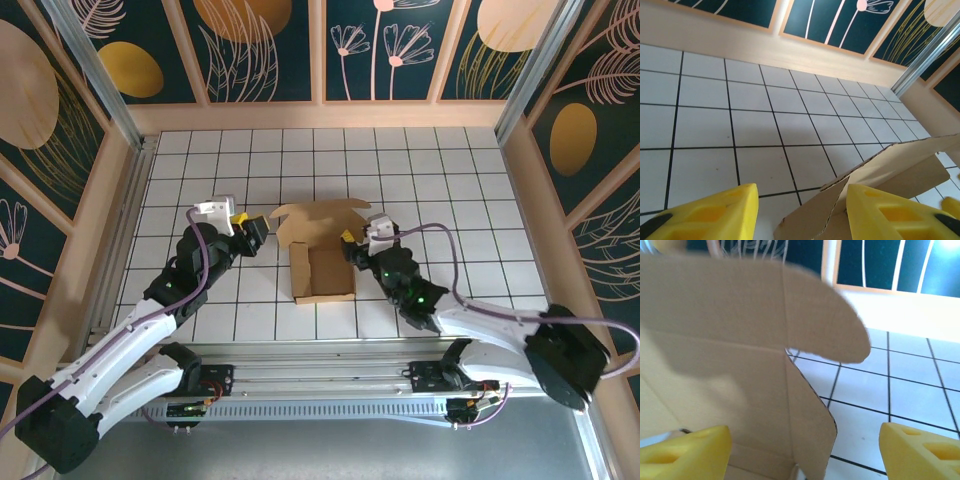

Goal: Fold the paper box

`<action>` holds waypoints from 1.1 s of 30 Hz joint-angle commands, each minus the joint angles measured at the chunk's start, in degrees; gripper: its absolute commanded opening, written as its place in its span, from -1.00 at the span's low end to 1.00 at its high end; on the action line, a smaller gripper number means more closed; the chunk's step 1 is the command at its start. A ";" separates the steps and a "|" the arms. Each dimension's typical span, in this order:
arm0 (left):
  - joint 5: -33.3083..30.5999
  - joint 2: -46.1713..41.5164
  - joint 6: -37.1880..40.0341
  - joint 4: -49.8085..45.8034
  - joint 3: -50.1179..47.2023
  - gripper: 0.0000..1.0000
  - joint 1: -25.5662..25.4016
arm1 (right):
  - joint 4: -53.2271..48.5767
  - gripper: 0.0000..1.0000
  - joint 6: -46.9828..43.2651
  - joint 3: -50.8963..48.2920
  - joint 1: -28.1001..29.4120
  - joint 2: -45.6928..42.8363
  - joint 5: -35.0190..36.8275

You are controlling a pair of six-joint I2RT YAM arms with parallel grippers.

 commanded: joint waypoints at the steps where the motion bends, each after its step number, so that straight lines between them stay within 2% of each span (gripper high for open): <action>1: 0.53 -0.28 -3.37 -3.54 0.73 -0.02 -0.36 | -10.56 0.59 5.07 2.45 0.00 -8.23 -5.74; 4: -0.82 0.16 -9.38 -9.63 0.89 -0.02 -0.35 | -17.35 0.75 8.97 5.00 -0.90 -13.17 -4.71; 6: 1.89 0.62 -14.11 -11.64 -0.22 -0.02 -0.36 | -24.06 0.80 15.26 7.56 -3.96 -14.18 -6.13; 9: 10.46 0.18 -22.20 -7.14 -6.22 0.04 -0.57 | -29.88 0.80 25.77 9.39 -12.22 -12.85 -18.65; 11: 12.35 0.51 -25.85 -4.81 -9.25 0.25 -2.33 | -30.65 0.80 30.10 9.65 -16.45 -10.47 -26.84; 15: 10.88 4.13 -28.68 -3.23 -11.03 0.58 -6.33 | -28.05 0.80 30.33 7.79 -17.12 -7.53 -28.60; 19: 9.04 12.51 -29.85 0.30 -10.22 0.71 -9.73 | -25.10 0.81 30.09 6.38 -17.15 -4.95 -31.05; 23: 4.84 22.45 -29.01 -0.59 -4.35 0.70 -12.18 | -23.17 0.81 30.10 5.53 -17.13 -2.58 -32.13; 29: 0.52 33.08 -30.22 -4.77 4.35 0.58 -12.74 | -22.39 0.81 29.30 5.17 -17.17 -2.09 -32.44; 33: -3.31 40.08 -30.19 -10.38 9.89 0.27 -13.97 | -22.01 0.81 29.12 5.34 -17.14 -2.42 -32.89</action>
